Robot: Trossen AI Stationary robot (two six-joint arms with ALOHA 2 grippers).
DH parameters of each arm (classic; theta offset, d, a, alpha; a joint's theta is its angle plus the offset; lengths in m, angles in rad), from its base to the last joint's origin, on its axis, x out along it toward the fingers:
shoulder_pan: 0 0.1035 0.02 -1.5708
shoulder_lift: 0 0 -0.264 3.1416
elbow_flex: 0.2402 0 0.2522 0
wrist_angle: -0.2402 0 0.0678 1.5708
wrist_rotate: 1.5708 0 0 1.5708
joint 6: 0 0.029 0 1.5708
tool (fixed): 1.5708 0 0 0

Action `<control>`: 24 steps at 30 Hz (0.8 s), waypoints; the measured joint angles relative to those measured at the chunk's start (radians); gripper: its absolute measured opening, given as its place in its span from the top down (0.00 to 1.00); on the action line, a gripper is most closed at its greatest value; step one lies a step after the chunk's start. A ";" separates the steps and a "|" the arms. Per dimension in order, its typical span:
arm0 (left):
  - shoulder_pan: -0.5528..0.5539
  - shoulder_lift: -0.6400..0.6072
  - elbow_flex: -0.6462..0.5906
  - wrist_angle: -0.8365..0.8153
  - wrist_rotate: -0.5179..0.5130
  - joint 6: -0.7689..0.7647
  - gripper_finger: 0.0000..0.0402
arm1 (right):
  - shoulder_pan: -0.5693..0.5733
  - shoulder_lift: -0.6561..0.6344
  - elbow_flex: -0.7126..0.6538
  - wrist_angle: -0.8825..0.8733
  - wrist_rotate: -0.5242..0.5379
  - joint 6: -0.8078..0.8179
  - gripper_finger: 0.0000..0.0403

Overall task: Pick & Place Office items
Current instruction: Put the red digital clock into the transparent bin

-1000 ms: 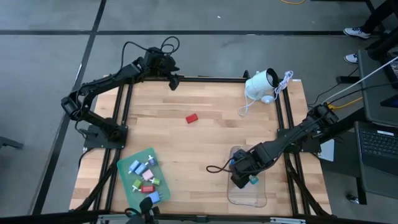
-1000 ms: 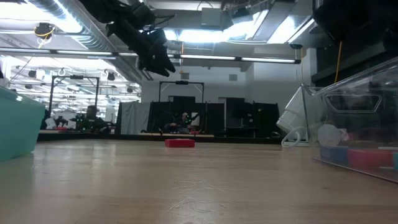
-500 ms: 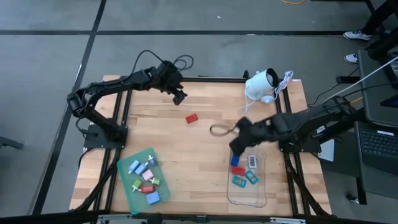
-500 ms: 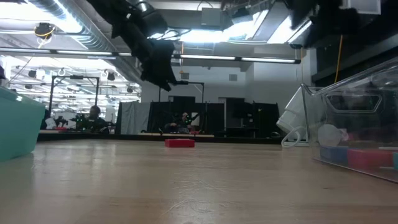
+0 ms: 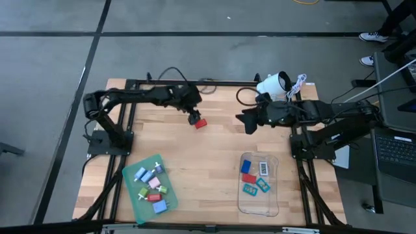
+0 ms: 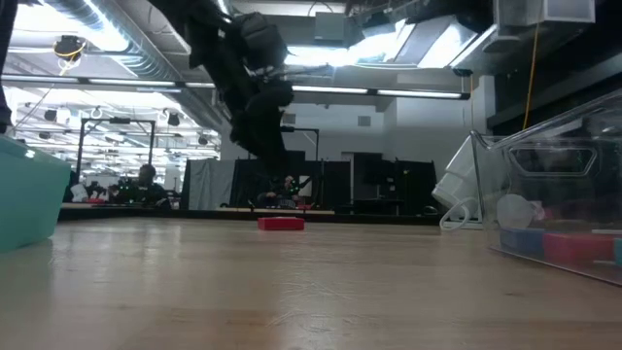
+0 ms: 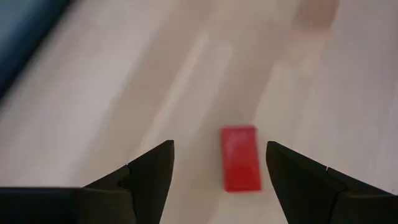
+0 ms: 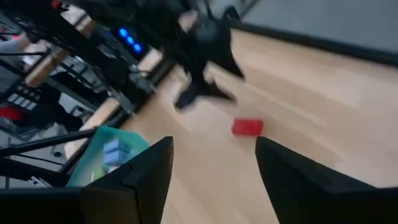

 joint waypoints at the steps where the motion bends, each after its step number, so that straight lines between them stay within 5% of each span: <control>1: -0.018 0.014 0.000 -0.003 -0.005 -0.012 0.38 | -0.005 -0.001 0.000 0.022 0.001 -0.027 0.42; 11: -0.154 0.128 0.000 0.029 -0.067 -0.156 0.38 | -0.032 -0.002 0.000 0.066 -0.076 -0.216 0.42; 24: -0.149 0.181 0.000 0.025 -0.124 -0.163 0.22 | -0.034 -0.002 0.000 0.073 -0.133 -0.290 0.42</control>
